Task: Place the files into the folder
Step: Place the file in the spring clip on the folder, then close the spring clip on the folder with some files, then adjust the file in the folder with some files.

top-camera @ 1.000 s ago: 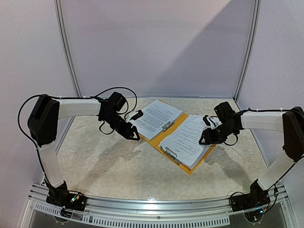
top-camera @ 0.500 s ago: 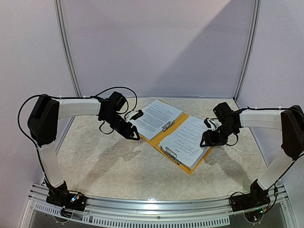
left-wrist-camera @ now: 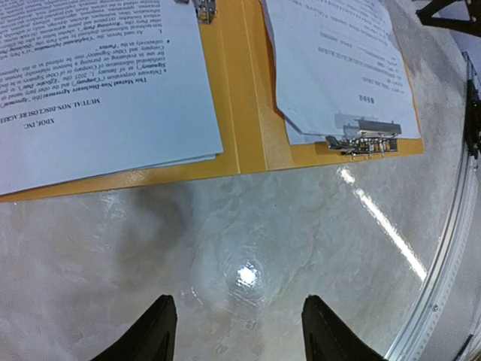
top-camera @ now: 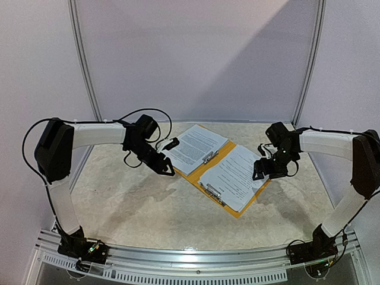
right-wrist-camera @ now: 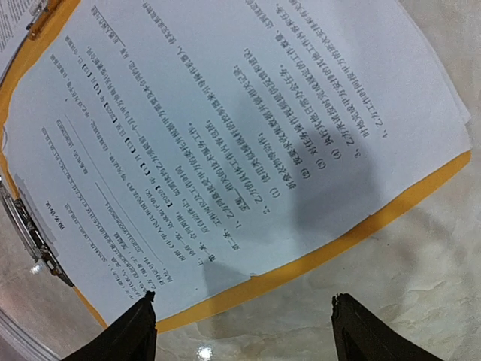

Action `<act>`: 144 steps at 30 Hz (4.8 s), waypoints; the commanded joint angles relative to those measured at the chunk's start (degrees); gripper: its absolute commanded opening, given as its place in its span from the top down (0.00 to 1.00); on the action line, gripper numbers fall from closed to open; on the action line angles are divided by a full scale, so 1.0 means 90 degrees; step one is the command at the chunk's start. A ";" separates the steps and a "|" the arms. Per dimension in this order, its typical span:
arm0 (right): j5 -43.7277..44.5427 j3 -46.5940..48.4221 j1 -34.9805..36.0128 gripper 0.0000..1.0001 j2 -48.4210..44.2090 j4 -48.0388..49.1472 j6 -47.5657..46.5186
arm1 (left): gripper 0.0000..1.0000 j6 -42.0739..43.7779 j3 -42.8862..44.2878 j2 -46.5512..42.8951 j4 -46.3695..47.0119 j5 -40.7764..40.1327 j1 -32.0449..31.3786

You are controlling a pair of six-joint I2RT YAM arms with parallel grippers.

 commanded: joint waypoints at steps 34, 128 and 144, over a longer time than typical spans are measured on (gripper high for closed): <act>0.0358 0.1825 0.2545 0.63 0.1220 0.0891 0.1227 | 0.51 0.0531 0.0894 0.0684 -0.0614 -0.0178 -0.0778; 0.1220 0.1876 -0.1151 0.38 0.1269 0.1157 0.0669 | 0.50 -0.0007 0.3751 0.2948 -0.0998 -0.0261 -0.1248; 0.0150 0.3961 -0.1532 0.52 0.4172 0.0974 0.0629 | 0.63 -0.0046 0.3707 0.3186 -0.1111 -0.0138 -0.1260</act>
